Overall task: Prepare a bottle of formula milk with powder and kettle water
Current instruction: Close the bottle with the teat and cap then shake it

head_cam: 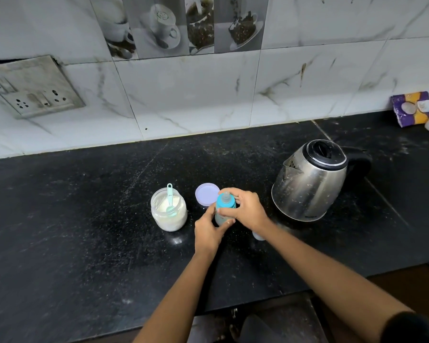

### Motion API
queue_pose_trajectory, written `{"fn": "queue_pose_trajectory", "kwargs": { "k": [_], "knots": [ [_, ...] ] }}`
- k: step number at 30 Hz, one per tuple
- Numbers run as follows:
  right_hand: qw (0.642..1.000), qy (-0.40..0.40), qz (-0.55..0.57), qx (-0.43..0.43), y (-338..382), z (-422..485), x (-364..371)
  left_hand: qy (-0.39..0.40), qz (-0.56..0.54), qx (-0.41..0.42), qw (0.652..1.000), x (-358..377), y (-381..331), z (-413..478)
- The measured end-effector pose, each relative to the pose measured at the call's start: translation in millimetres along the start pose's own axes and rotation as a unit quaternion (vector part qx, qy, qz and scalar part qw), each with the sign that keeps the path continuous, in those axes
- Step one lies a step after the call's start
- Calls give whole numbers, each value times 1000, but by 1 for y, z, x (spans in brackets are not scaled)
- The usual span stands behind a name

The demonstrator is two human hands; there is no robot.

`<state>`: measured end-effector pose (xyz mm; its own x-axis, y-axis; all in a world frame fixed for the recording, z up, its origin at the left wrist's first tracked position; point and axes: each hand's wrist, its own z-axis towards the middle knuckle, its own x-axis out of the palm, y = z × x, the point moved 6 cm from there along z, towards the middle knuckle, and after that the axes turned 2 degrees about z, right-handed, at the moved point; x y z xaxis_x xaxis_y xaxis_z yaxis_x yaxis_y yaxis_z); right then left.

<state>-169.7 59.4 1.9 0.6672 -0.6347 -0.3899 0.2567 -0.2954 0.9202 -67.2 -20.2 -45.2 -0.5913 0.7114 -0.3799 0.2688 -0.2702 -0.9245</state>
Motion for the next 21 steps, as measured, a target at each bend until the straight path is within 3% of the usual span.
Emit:
{"fn": "queue_pose_trajectory", "kwargs": {
  "k": [4, 7, 9, 11, 14, 17, 21],
  "knots": [
    [983, -181, -19, 20, 11, -23, 15, -19, 14, -10, 1000, 0, -3, -3],
    [976, -216, -11, 18, 15, -28, 18, -18, 21, -14, 1000, -2, 0, -2],
    [991, -127, 26, 25, 6, -17, 12, -4, 24, -3, 1000, -4, 1, 1],
    [997, 38, 67, 4, 0, -2, 3, 26, 14, 9, 1000, -4, 1, 4],
    [977, 213, -1, -27, 8, 7, -6, 59, 15, 26, 998, -7, -1, 8],
    [969, 232, -66, -48, 14, 13, -5, 76, 16, 27, 997, -8, 0, 11],
    [988, 129, -53, -73, -2, 2, 0, 52, 4, 16, 999, -4, 1, 5]
  ]
}}
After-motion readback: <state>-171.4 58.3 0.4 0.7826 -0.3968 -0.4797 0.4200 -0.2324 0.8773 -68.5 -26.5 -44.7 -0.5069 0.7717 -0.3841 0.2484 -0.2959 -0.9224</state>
